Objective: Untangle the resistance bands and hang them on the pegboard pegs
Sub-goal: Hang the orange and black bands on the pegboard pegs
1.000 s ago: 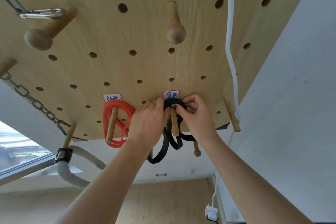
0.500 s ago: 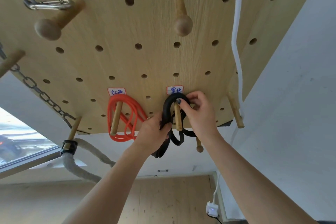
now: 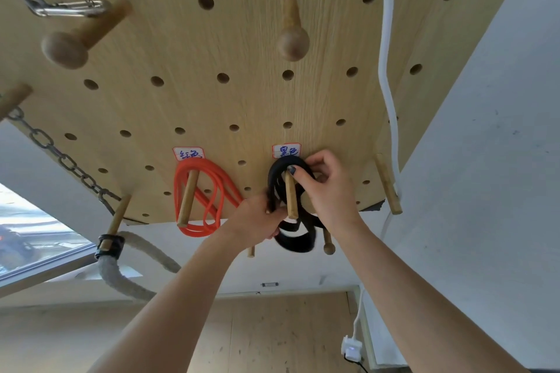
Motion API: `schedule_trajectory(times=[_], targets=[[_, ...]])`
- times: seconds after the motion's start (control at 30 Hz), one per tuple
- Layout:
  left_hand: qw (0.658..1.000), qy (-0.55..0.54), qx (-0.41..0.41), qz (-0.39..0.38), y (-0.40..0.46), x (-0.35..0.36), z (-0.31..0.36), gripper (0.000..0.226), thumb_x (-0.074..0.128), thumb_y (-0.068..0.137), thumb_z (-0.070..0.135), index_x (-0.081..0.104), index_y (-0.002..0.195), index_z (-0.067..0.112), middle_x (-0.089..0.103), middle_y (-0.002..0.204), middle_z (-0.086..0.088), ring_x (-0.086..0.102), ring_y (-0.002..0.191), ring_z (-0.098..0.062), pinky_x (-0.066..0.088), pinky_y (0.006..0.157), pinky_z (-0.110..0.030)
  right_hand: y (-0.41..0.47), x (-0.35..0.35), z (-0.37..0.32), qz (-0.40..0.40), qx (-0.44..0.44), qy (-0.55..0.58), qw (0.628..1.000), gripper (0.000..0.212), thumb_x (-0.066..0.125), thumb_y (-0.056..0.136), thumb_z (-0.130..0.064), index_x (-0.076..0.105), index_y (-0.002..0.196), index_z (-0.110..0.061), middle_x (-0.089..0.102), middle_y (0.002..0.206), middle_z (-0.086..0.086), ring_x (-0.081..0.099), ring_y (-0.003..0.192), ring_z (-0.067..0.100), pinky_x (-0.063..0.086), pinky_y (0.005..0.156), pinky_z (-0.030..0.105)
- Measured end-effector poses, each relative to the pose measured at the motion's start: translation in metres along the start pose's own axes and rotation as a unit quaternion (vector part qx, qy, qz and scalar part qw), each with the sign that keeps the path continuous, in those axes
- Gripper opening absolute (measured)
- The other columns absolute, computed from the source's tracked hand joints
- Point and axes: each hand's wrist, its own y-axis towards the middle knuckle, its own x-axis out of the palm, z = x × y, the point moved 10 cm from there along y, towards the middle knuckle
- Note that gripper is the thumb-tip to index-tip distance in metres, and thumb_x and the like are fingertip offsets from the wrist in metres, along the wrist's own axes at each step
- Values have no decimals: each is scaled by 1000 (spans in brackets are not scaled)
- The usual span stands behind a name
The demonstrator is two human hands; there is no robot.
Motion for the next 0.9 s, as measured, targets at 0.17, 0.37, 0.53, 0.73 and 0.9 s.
schedule_trajectory(times=[0.17, 0.37, 0.53, 0.73, 0.9], targets=[[990, 116, 12, 78, -1, -25, 0, 30, 64, 93, 51, 56, 94, 23, 60, 66, 4, 59, 59, -11, 46, 56, -24, 0, 0, -5, -4, -14, -17, 1000, 22, 77, 90, -30, 62, 93, -16, 71, 90, -5, 66, 85, 4, 50, 68, 13], [934, 290, 23, 206, -6, -36, 15, 45, 45, 97, 61, 55, 107, 19, 57, 88, -1, 59, 70, -24, 50, 62, -34, 1, 1, -4, 1, -18, -25, 1000, 23, 78, 89, -33, 61, 92, -17, 71, 90, -5, 66, 83, 7, 50, 67, 15], [920, 294, 45, 257, -9, -37, 26, 38, 48, 101, 48, 49, 111, 12, 61, 97, -9, 63, 70, -27, 47, 55, -32, 1, 1, -3, -3, -15, -20, 1000, 23, 78, 89, -33, 61, 91, -17, 71, 90, -4, 66, 86, 8, 50, 70, 16], [874, 303, 128, 357, -32, -49, 52, 23, 52, 102, 33, 42, 102, 13, 57, 87, -4, 56, 52, -22, 34, 37, -28, -2, 2, -3, 19, -13, -9, 1000, 19, 77, 90, -28, 62, 89, -17, 70, 87, -4, 66, 84, 9, 48, 70, 15], [854, 334, 214, 336, -31, -45, 62, 38, 64, 93, 10, 50, 128, 20, 51, 98, -7, 51, 53, -23, 36, 33, -30, -9, 0, -10, 73, -33, -44, 996, 18, 74, 93, -27, 62, 89, -14, 67, 78, -3, 62, 69, 11, 47, 58, 17]])
